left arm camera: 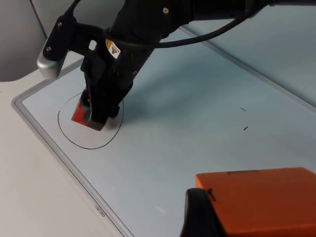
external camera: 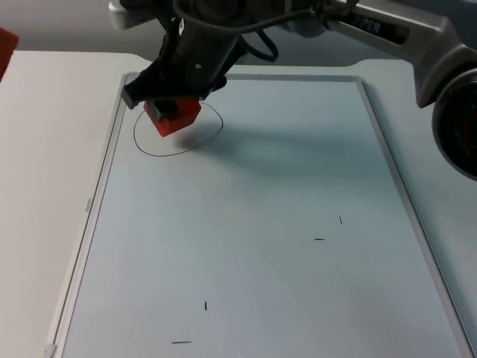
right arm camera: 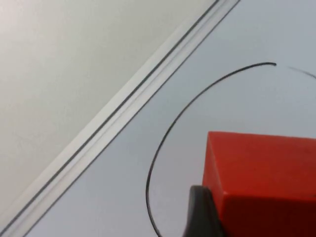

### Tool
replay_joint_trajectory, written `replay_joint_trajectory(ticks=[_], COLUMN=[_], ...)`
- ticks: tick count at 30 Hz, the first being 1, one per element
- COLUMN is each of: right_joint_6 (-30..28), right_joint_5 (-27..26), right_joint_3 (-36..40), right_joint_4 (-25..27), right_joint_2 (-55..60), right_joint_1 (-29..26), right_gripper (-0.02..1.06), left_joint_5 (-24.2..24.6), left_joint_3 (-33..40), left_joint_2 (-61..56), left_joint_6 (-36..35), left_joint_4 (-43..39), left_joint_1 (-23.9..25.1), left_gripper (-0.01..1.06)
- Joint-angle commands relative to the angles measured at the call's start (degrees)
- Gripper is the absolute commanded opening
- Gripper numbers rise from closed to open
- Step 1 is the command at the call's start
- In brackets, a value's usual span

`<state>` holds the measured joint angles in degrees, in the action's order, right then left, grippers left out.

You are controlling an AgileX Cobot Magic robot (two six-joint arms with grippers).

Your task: Pick up one cube with the left hand and another cube with the right hand. First place the cube in the right hand at the target position, then stack the cube in the left hand on top.

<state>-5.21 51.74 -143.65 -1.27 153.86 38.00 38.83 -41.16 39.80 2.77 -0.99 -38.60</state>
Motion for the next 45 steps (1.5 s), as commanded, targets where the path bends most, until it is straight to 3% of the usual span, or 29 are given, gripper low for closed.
replay_joint_trajectory(ticks=[1, 28, 31, 32, 36, 37, 38, 40, 45], right_joint_6=[0.60, 1.71, 0.33, 0.33, 0.04, 0.04, 0.04, 0.04, 0.04], right_joint_5=[-1.27, 2.20, 0.88, 0.88, -1.34, -1.34, -1.78, -1.78, -1.89], right_joint_3=[-0.46, -0.45, -0.45, -0.45, -0.45, -0.45, -0.45, -0.45, -0.45], right_joint_4=[-0.59, 0.24, 2.23, 2.23, 2.90, 2.90, 2.90, 2.68, 2.54], right_joint_2=[-0.39, 1.55, 1.55, 1.55, 1.55, 1.55, 1.55, 1.55, 1.55], right_joint_1=[-0.56, -2.13, -2.13, -2.13, -2.13, -2.13, -2.13, -2.13, -2.13], right_gripper=[0.00, 0.01, 0.20, 0.20, 0.59, 0.59, 0.70, 0.75, 0.74], left_joint_5=[-1.21, -2.01, -2.01, -2.01, -2.01, -2.01, -2.01, -2.01, -2.01], left_joint_3=[0.08, 0.08, 0.08, 0.08, 0.08, 0.08, 0.08, 0.08, 0.08], left_joint_2=[-0.37, -0.37, -0.37, -0.37, -0.37, -0.37, -0.37, -0.37, -0.37], left_joint_6=[-0.32, -0.32, -0.32, -0.32, -0.32, -0.32, -0.32, -0.32, -0.32], left_joint_4=[0.59, 0.99, 0.99, 0.99, 0.99, 0.99, 0.99, 0.99, 0.99], left_joint_1=[-0.48, -0.48, -0.48, -0.48, -0.48, -0.48, -0.48, -0.48, -0.48], left_gripper=[0.17, 0.17, 0.17, 0.17, 0.17, 0.17, 0.17, 0.17, 0.17])
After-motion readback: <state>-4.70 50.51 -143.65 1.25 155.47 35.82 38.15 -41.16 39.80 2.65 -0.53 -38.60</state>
